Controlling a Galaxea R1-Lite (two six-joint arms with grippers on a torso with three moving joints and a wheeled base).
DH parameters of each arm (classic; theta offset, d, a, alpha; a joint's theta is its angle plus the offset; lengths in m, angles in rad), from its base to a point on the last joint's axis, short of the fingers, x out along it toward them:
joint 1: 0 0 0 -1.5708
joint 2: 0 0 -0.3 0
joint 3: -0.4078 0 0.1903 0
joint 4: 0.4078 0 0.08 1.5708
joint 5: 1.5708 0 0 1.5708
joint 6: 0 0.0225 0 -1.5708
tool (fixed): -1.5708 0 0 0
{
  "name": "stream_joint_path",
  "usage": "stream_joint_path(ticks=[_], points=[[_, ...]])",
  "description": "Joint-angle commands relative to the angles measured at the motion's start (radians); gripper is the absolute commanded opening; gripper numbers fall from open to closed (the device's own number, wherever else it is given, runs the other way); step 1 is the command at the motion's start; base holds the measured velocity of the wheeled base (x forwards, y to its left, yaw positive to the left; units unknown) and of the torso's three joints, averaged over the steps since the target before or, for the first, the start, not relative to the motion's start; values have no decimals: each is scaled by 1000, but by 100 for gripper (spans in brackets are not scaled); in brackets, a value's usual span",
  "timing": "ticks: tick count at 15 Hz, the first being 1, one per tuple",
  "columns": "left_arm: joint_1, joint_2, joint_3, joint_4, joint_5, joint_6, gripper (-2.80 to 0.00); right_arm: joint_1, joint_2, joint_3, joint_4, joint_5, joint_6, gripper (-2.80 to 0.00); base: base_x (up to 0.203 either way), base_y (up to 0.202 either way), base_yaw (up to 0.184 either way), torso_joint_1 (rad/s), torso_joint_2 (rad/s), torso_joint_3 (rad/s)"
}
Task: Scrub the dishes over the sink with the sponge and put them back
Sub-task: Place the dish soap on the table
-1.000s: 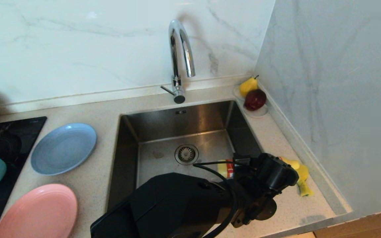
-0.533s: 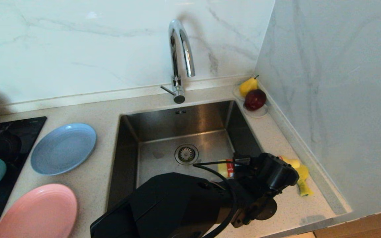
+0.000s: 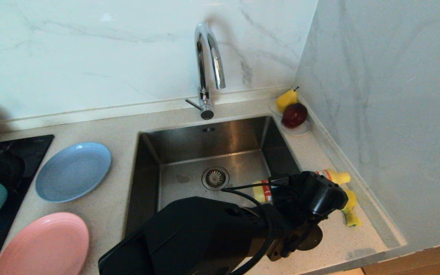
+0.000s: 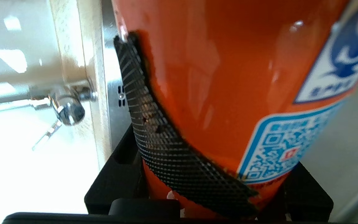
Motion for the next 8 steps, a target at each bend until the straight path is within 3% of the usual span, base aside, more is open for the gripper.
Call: stream_joint_path(ticks=[1,6,8], points=[[1,-31,0,-2,4,-51,-280,0,-2,0,0,0,0,-280,0,0,0,0,0,0],[-3,-91,-1,2,-6,-182,-280,0,-2,0,0,0,0,-280,0,0,0,0,0,0],[-3,-127,-2,7,-51,-261,-280,0,-2,0,0,0,0,-280,0,0,0,0,0,0]])
